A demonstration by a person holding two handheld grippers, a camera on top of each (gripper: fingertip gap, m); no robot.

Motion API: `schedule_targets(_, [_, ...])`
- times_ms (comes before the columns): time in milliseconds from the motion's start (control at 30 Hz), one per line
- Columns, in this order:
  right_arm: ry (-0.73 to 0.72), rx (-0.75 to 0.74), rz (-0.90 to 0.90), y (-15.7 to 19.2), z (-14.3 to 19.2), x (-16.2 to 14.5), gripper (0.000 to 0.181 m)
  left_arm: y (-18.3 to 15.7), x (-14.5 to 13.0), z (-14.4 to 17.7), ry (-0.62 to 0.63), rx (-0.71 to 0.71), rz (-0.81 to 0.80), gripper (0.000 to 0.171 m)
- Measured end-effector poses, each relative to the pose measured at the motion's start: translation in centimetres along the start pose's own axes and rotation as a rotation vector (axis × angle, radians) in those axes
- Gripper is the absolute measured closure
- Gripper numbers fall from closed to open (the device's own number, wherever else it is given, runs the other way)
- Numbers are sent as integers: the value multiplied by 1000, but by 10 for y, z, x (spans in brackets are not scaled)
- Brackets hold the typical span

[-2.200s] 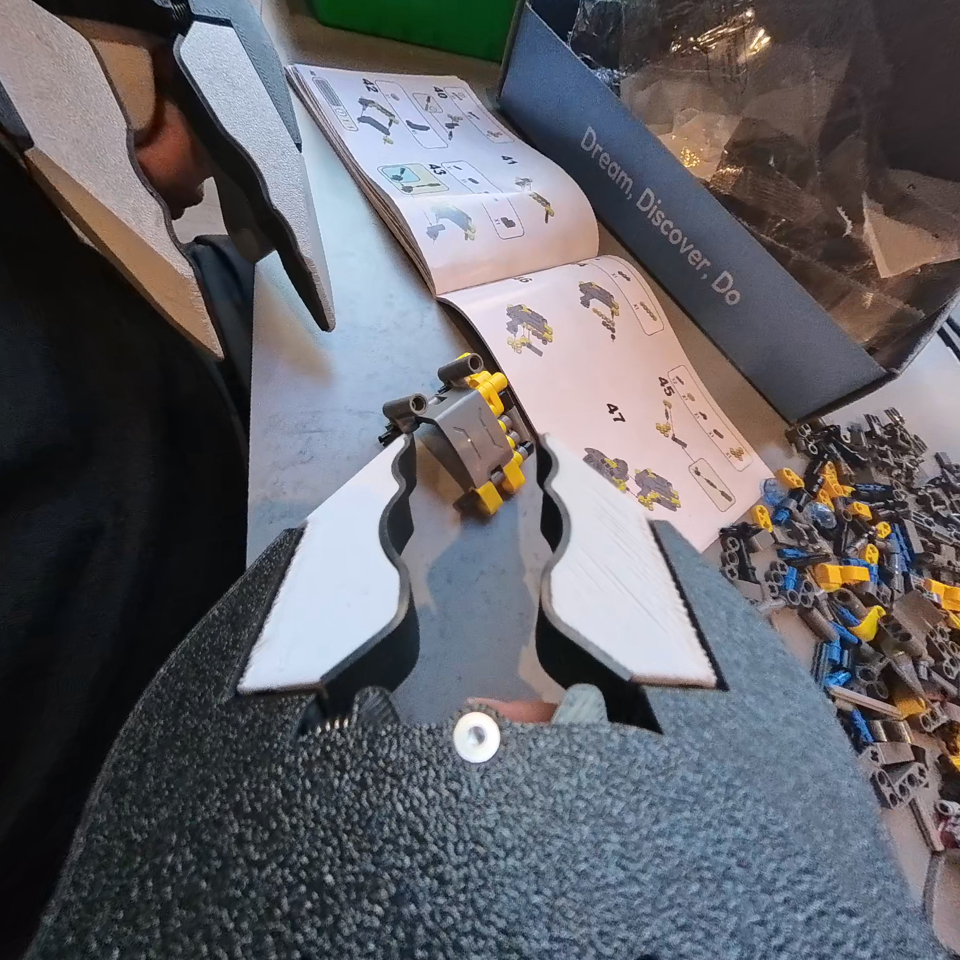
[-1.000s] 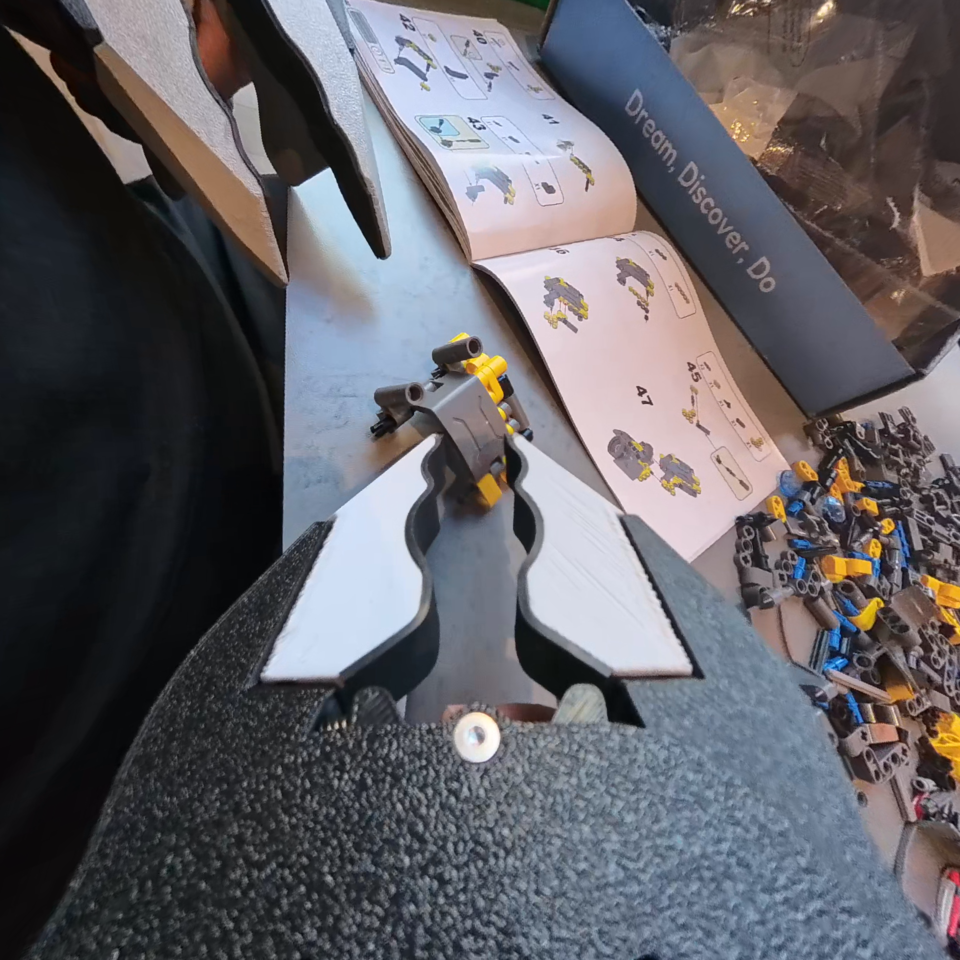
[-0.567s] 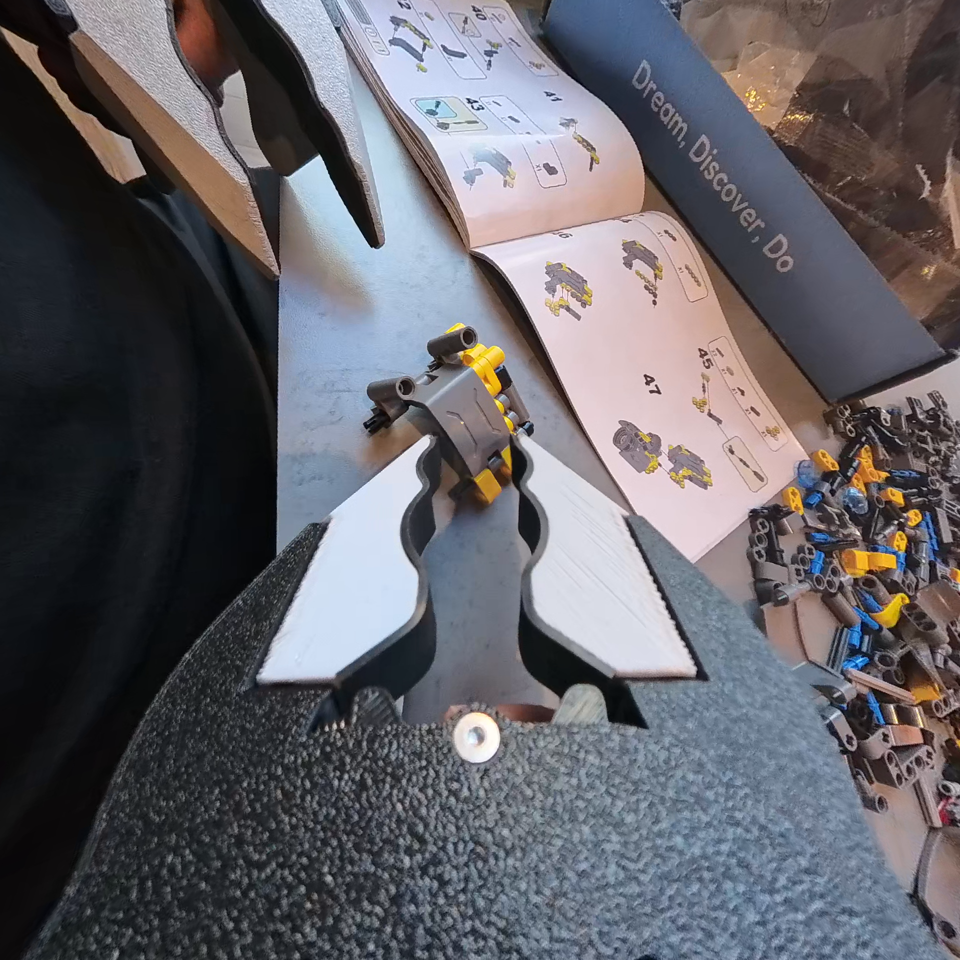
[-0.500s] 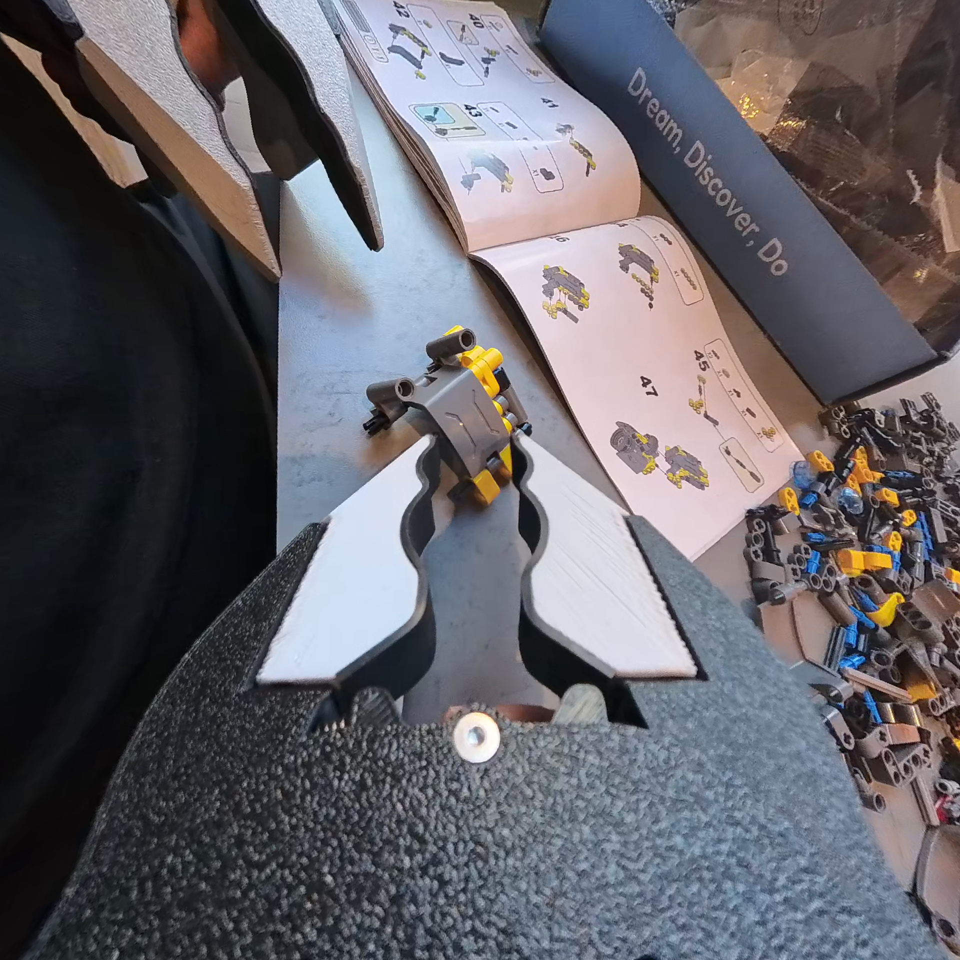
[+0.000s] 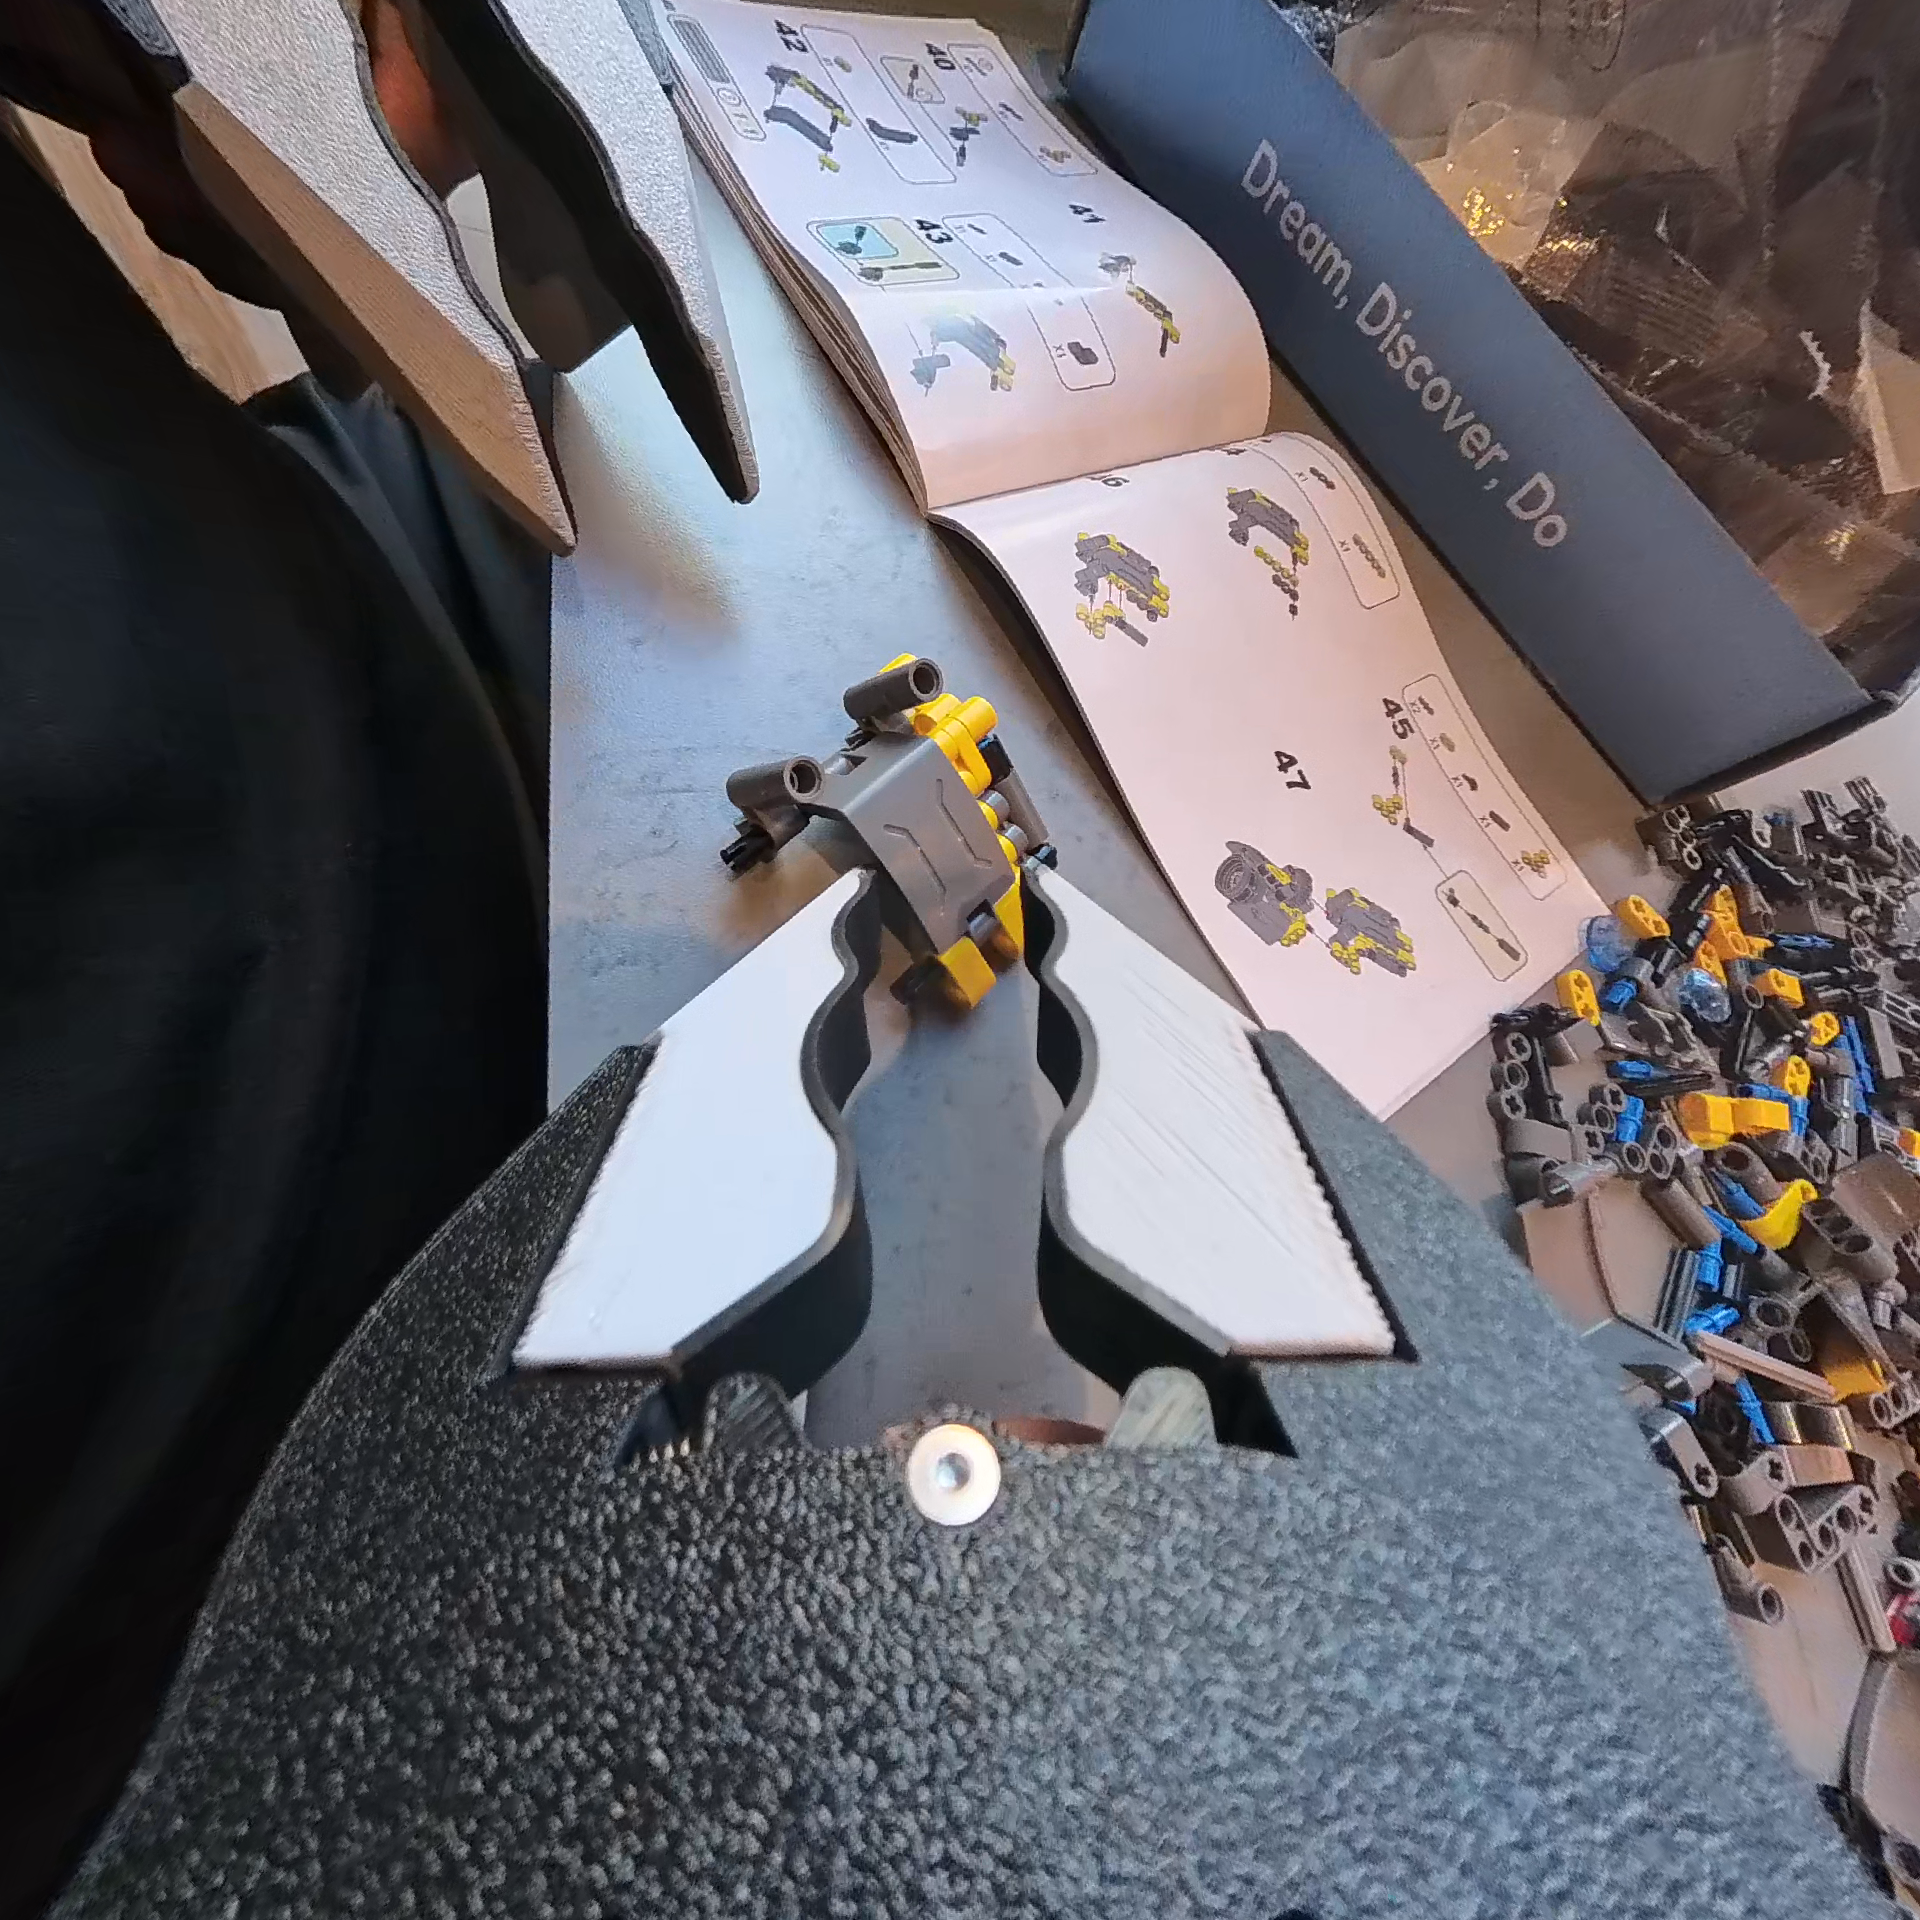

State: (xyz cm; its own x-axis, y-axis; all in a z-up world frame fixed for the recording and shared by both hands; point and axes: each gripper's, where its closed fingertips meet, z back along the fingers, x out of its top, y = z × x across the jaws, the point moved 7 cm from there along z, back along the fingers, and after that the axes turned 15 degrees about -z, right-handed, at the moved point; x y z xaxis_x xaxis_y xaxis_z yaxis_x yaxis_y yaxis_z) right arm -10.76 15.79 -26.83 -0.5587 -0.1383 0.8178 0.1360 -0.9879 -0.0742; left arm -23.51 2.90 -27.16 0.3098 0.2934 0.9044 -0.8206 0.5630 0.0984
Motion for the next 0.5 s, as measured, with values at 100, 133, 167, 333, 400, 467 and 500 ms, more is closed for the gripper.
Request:
schedule_targets(100, [9, 9, -10, -1, -1, 0, 156, 0, 0, 0, -2, 0, 3, 140])
schedule_targets(133, [10, 11, -12, -1, -1, 0, 156, 1, 0, 0, -3, -1, 5, 140])
schedule_targets(167, [11, 11, -12, -1, -1, 0, 156, 1, 0, 0, -4, -2, 8, 140])
schedule_targets(333, [27, 15, -10, 0, -3, -1, 159, 1, 0, 0, -3, -1, 10, 141])
schedule_targets(400, [37, 18, -12, -1, -4, -1, 163, 1, 0, 0, 0, 3, 6, 140])
schedule_targets(467, [33, 13, -29, -2, -3, -1, 168, 1, 0, 0, 1, 4, 3, 140])
schedule_targets(500, [26, 8, -47, -4, -3, 0, 171, 1, 0, 0, 2, 5, 2, 140])
